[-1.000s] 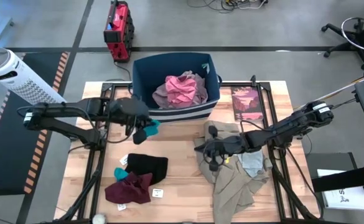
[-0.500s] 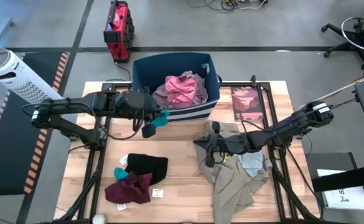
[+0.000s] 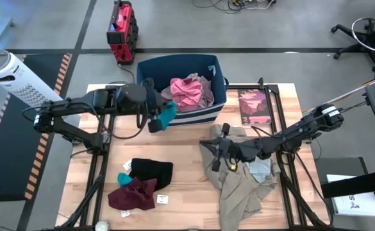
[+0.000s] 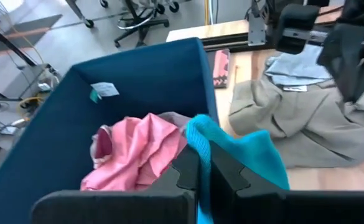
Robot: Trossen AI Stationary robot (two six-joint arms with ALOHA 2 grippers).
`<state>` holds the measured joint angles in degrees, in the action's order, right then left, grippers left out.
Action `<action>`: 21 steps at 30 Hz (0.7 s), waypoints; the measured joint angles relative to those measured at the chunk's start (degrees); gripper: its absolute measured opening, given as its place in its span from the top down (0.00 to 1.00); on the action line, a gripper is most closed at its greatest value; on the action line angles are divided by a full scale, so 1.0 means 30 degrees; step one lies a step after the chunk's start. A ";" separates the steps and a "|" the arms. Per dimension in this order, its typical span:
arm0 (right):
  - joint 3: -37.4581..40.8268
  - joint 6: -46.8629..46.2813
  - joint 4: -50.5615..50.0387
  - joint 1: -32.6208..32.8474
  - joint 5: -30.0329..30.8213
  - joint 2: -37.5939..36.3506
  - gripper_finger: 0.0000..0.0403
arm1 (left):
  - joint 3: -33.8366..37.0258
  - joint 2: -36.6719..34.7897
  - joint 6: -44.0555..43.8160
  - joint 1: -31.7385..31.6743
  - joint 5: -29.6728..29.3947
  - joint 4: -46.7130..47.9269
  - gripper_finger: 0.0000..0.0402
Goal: Sort clothes
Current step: Put the blue sock into the blue laundry bin
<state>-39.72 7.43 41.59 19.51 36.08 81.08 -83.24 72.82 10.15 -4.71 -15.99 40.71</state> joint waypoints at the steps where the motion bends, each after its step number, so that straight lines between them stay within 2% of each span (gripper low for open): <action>1: 0.0000 0.0321 0.0329 0.0000 0.0005 0.0030 1.00 | 0.0000 0.0000 0.0197 -0.0088 0.0000 -0.0193 1.00; 6: 0.0000 0.1485 0.1474 0.0000 -0.0010 0.0182 1.00 | 0.0000 0.0000 0.1056 -0.0711 0.0119 -0.0734 1.00; 9: 0.0000 0.1574 0.1520 0.0000 -0.0010 0.0182 1.00 | 0.0000 0.0000 0.1801 -0.1315 0.0856 -0.0754 1.00; 17: 0.0000 0.1753 0.1524 0.0000 -0.0016 0.0182 1.00 | -0.0182 0.0095 0.3754 -0.4159 0.1328 -0.1887 1.00; 21: 0.0000 0.1760 0.1521 0.0000 -0.0017 0.0182 1.00 | 0.0018 0.0104 0.3813 -0.6040 0.3355 -0.2961 1.00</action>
<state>-39.72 12.71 46.15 19.51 36.03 81.62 -83.19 73.13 21.59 -22.83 -5.92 31.83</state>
